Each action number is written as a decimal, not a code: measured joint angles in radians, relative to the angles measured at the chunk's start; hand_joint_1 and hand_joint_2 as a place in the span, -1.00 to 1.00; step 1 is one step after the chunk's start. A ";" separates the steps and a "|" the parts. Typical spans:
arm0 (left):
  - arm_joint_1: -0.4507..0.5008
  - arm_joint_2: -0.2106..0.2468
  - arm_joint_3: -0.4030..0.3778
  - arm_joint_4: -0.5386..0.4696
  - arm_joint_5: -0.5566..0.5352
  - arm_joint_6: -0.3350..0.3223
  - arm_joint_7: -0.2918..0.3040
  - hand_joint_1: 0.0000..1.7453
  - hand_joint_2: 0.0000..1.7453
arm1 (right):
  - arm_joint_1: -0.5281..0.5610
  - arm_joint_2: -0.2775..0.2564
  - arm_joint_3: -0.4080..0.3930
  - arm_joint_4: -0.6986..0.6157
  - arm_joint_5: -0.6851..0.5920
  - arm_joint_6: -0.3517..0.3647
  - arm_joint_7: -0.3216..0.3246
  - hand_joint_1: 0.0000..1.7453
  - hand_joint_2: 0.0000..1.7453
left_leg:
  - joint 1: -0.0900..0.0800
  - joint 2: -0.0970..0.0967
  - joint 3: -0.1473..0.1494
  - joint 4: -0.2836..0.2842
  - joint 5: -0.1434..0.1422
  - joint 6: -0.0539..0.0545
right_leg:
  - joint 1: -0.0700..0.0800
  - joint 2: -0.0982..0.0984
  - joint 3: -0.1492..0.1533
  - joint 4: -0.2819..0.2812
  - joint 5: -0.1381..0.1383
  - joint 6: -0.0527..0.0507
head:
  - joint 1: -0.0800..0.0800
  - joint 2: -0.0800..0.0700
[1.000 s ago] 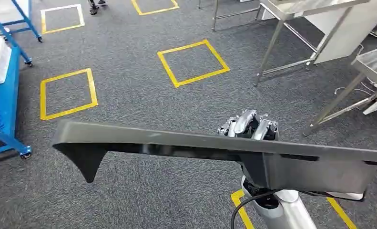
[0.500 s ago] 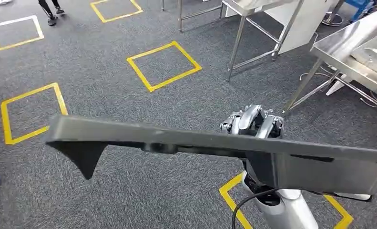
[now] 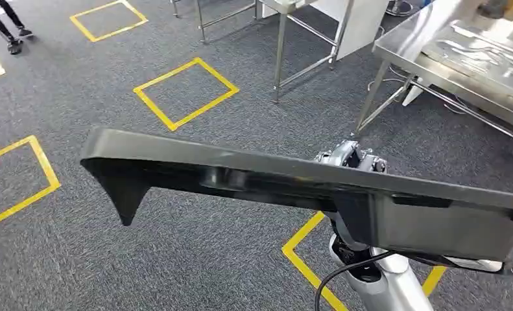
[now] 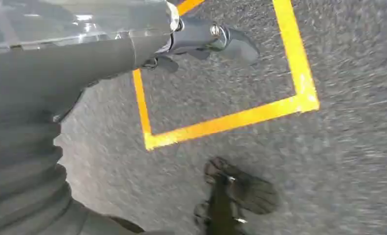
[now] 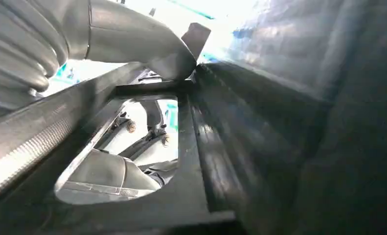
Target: Take the parts from the cabinet and place them on the table.
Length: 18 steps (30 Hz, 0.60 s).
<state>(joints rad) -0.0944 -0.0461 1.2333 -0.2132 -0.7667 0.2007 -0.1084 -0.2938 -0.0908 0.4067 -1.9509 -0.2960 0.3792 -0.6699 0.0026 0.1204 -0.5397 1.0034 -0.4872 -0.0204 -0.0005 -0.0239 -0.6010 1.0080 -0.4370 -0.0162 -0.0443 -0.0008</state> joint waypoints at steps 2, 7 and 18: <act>-0.002 0.009 0.015 0.000 0.020 -0.013 -0.014 -1.00 1.00 | 0.000 -0.003 0.000 0.003 0.000 0.001 -0.008 1.00 1.00 | 0.009 -0.079 -0.027 0.081 -0.050 -0.005 | -0.003 0.014 0.004 -0.005 0.002 -0.010 | 0.000 0.000; 0.009 0.044 0.052 0.000 0.063 -0.046 -0.046 -1.00 1.00 | 0.006 -0.008 0.000 0.019 0.003 0.000 -0.014 1.00 1.00 | 0.010 -0.111 -0.141 0.273 -0.083 -0.009 | 0.000 0.082 0.006 -0.001 0.002 -0.013 | 0.000 0.000; 0.004 0.054 0.088 0.000 0.084 -0.119 -0.080 -1.00 1.00 | 0.011 -0.014 0.006 0.031 0.013 -0.014 -0.017 1.00 1.00 | 0.013 -0.125 -0.027 -0.005 0.038 0.039 | -0.004 0.049 -0.073 0.148 -0.086 0.037 | 0.000 0.000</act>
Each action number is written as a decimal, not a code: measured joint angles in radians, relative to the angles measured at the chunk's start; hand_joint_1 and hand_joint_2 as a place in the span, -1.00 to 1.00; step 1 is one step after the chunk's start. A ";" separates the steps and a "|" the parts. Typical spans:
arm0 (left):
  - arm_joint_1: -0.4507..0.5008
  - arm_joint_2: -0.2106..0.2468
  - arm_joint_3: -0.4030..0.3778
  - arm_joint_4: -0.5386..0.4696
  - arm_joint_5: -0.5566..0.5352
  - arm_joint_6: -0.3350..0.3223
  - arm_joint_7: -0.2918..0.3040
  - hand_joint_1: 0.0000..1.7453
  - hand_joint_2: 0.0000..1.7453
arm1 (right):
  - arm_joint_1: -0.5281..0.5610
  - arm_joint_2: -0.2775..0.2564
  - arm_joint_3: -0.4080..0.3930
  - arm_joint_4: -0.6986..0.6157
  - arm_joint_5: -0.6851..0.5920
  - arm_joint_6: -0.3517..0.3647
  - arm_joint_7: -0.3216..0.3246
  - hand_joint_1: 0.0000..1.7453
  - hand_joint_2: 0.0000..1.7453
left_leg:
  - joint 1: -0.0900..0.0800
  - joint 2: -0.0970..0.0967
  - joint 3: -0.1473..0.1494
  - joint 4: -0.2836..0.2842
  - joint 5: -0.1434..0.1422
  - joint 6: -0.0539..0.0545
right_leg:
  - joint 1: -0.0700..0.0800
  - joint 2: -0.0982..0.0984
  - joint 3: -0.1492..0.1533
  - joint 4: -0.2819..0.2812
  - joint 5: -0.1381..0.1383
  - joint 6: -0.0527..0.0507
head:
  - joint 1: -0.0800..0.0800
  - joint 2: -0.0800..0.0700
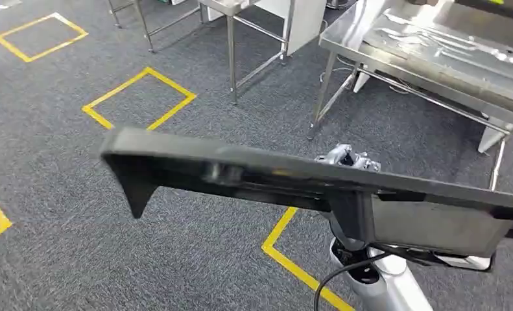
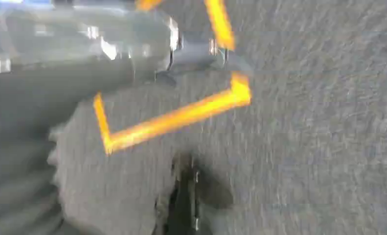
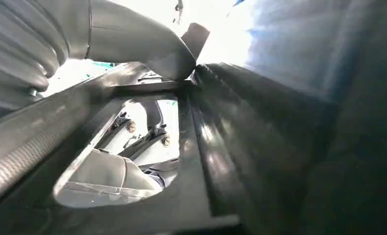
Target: Take the parts from the cabinet and place them on the table.
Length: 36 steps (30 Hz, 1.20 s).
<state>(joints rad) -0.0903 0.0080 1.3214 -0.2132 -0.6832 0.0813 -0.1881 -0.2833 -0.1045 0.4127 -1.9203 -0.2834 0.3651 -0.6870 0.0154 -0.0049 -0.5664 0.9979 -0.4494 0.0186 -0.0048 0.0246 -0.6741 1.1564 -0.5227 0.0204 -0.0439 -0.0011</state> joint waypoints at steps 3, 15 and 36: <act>0.007 0.000 0.000 0.000 -0.008 -0.015 -0.004 -1.00 1.00 | 0.000 0.000 0.010 0.000 0.006 -0.010 0.010 1.00 1.00 | -0.002 0.038 -0.001 0.000 -0.003 0.001 | -0.007 -0.015 -0.086 0.173 -0.055 0.009 | 0.000 0.000; -0.006 -0.007 -0.005 0.000 -0.034 -0.057 -0.016 -1.00 1.00 | -0.036 0.001 0.027 -0.014 0.011 -0.035 0.046 1.00 1.00 | 0.000 0.030 -0.022 0.110 -0.093 -0.049 | -0.001 -0.034 0.092 -0.158 0.081 -0.045 | 0.000 0.000; 0.001 -0.025 -0.003 0.000 -0.011 -0.072 -0.036 -1.00 1.00 | -0.036 -0.003 0.044 0.034 -0.014 -0.008 0.017 1.00 1.00 | 0.002 0.057 0.013 -0.002 -0.016 -0.003 | -0.011 -0.025 -0.029 0.052 0.026 0.011 | 0.000 0.000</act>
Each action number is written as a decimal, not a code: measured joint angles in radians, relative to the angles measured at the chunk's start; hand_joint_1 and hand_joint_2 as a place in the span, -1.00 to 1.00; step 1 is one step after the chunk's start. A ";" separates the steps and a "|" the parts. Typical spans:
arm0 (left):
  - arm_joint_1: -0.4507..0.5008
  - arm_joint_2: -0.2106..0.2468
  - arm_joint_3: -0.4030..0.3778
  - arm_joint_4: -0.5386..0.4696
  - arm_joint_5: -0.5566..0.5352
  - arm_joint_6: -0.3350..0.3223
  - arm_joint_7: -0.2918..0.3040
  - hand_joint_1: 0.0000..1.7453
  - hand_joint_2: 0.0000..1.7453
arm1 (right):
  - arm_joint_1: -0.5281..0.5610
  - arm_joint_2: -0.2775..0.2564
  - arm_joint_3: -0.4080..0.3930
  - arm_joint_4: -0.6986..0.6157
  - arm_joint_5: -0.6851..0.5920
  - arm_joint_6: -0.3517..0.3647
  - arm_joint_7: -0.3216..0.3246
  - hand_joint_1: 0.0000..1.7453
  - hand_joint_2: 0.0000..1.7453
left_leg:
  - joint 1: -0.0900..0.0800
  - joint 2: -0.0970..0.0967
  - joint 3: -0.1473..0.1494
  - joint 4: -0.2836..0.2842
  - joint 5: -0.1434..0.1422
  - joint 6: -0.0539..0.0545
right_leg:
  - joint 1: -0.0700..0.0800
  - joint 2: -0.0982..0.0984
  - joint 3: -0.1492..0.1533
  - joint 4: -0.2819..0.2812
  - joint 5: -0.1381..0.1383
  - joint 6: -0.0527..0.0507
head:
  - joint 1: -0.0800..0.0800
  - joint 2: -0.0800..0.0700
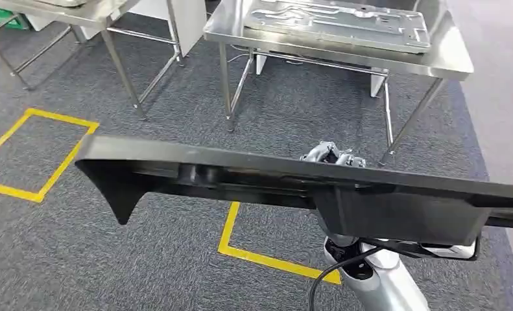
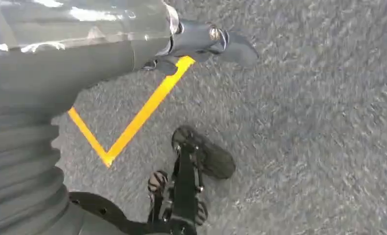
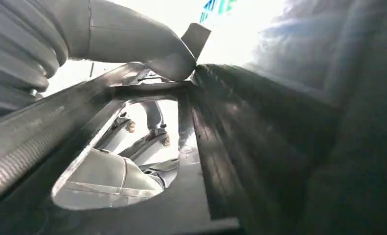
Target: Take the parts from the cabinet and place them on the table.
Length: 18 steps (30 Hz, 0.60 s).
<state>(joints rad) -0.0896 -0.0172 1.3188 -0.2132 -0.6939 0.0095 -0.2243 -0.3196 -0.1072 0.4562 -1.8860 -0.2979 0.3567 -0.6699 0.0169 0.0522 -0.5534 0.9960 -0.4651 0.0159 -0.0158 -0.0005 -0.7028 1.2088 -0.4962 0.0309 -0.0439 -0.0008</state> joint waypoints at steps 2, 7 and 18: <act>-0.002 -0.003 0.000 0.000 -0.003 -0.010 -0.005 -1.00 1.00 | 0.000 0.000 0.000 0.000 0.000 -0.001 -0.001 1.00 1.00 | -0.003 0.018 0.011 0.002 -0.009 -0.010 | 0.005 -0.063 0.098 -0.190 0.063 -0.008 | 0.000 0.000; -0.006 -0.003 0.000 0.000 -0.002 -0.016 -0.010 -1.00 1.00 | 0.009 -0.001 0.001 0.000 0.005 0.002 -0.003 1.00 1.00 | -0.006 0.059 0.027 -0.001 -0.023 -0.041 | 0.012 -0.023 0.098 -0.200 0.058 -0.040 | 0.000 0.000; -0.001 0.001 0.000 0.000 0.001 -0.038 -0.006 -1.00 1.00 | 0.032 -0.001 0.002 -0.002 0.030 -0.001 -0.011 1.00 1.00 | -0.005 -0.064 -0.017 0.021 0.003 -0.022 | 0.019 0.046 0.120 -0.196 0.044 -0.050 | 0.000 0.000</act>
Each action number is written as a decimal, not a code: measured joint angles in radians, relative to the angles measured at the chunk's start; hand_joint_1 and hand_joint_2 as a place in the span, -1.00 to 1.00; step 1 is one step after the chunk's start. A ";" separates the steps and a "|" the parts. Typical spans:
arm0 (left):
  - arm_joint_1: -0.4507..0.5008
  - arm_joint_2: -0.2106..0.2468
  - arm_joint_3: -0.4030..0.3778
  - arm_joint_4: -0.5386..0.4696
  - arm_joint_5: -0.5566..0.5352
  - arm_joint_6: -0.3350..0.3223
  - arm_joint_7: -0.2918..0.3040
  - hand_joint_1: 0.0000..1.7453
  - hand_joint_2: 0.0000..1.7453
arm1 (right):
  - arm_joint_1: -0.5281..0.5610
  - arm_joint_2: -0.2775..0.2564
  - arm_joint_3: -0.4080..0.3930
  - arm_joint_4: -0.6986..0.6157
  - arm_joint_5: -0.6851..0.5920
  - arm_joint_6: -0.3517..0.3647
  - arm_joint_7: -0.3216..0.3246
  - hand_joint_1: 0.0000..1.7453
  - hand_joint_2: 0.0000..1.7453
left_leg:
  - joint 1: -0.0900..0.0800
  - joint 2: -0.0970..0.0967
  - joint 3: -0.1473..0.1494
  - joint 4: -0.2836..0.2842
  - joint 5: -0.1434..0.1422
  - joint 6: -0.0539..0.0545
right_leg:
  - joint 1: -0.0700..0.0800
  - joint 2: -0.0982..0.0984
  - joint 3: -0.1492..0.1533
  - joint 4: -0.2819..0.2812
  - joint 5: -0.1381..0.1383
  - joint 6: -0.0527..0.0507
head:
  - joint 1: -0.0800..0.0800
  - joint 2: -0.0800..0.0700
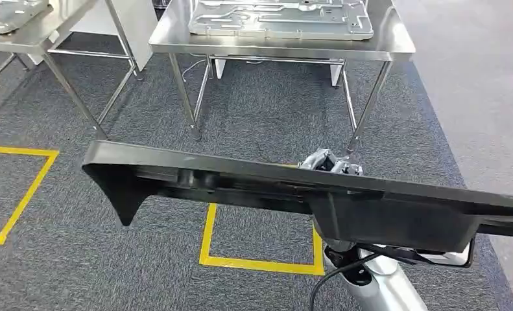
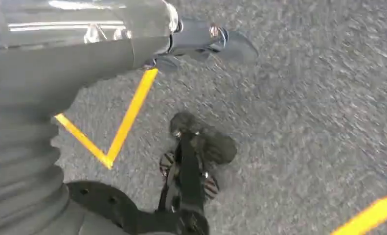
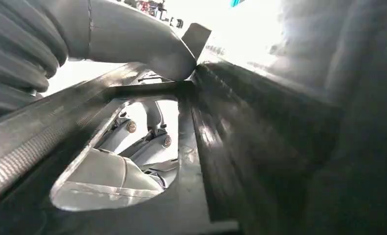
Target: Take the parts from the cabinet and place them on the table.
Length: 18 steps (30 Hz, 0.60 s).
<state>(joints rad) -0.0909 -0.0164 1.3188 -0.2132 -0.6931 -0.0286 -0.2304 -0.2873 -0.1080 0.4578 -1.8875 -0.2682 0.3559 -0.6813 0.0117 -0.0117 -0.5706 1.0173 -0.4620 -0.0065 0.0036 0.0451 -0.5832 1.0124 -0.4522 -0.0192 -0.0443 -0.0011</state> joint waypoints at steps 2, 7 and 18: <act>-0.001 0.000 0.000 0.000 0.000 -0.004 0.001 -1.00 1.00 | 0.002 0.000 0.000 0.000 0.003 -0.001 -0.002 1.00 1.00 | -0.005 0.003 0.000 -0.009 0.000 0.004 | -0.004 0.005 -0.006 0.001 0.001 0.013 | 0.000 0.000; -0.002 0.000 0.000 0.000 -0.007 -0.011 0.002 -1.00 1.00 | -0.004 0.000 0.000 -0.002 0.010 -0.014 -0.003 1.00 1.00 | 0.005 0.011 0.011 -0.027 0.008 0.028 | -0.008 -0.028 -0.053 0.106 -0.068 0.042 | 0.000 0.000; -0.001 0.000 0.000 0.000 -0.010 -0.013 0.002 -1.00 1.00 | 0.005 0.000 -0.002 -0.003 0.016 -0.015 -0.005 1.00 1.00 | 0.001 0.024 0.030 -0.019 -0.023 -0.010 | -0.015 -0.047 -0.031 0.013 0.008 0.029 | 0.000 0.000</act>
<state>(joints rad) -0.0918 -0.0164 1.3184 -0.2132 -0.7031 -0.0420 -0.2285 -0.2824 -0.1083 0.4559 -1.8906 -0.2518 0.3407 -0.6867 0.0124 0.0124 -0.5407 0.9988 -0.4845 -0.0163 -0.0112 -0.0022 -0.6140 1.0253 -0.4447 0.0096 -0.0442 -0.0011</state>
